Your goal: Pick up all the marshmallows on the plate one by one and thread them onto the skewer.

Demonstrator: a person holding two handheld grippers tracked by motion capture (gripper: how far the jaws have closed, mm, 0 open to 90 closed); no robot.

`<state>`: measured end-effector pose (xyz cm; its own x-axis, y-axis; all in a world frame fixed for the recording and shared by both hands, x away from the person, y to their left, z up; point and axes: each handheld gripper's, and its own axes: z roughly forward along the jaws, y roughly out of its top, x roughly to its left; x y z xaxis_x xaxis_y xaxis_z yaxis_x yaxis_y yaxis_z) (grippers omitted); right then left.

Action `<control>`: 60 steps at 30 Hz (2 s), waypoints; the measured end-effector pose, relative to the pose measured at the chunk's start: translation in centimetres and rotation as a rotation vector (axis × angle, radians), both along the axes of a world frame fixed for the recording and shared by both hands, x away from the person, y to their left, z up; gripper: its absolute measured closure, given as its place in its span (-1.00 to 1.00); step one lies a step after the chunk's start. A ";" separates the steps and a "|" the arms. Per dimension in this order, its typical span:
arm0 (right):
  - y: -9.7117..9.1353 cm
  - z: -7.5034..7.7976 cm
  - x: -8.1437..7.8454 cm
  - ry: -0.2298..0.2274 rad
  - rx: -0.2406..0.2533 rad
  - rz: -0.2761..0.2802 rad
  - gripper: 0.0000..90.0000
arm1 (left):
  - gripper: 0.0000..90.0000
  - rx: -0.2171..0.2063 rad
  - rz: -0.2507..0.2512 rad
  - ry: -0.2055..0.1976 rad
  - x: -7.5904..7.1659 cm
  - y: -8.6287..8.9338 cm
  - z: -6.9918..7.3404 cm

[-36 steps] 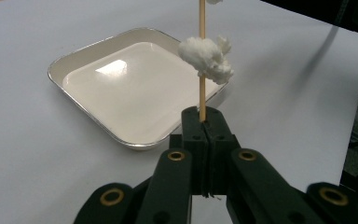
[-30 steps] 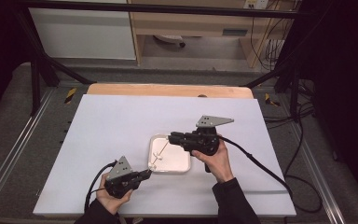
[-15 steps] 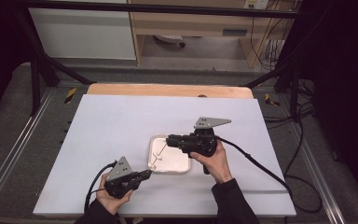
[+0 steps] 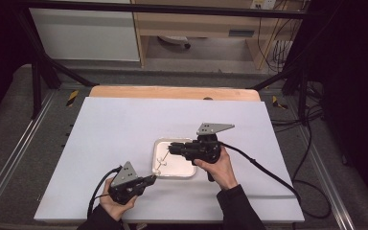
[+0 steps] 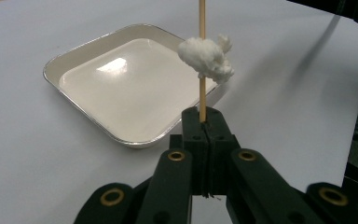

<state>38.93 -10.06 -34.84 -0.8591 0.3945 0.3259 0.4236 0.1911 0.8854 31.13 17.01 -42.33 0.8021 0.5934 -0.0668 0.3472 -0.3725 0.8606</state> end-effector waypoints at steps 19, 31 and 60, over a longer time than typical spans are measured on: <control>0.5 -0.6 -0.6 -0.006 0.007 0.017 0.82 | 0.98 0.012 0.012 0.008 -0.1 -0.1 0.1; 0.7 -0.9 -0.8 -0.008 0.005 0.033 0.82 | 0.97 0.021 0.011 0.005 -0.1 -0.1 0.1; 1.2 -1.8 -1.0 0.003 -0.004 0.029 0.82 | 0.97 0.018 -0.002 0.016 0.1 -0.3 -0.1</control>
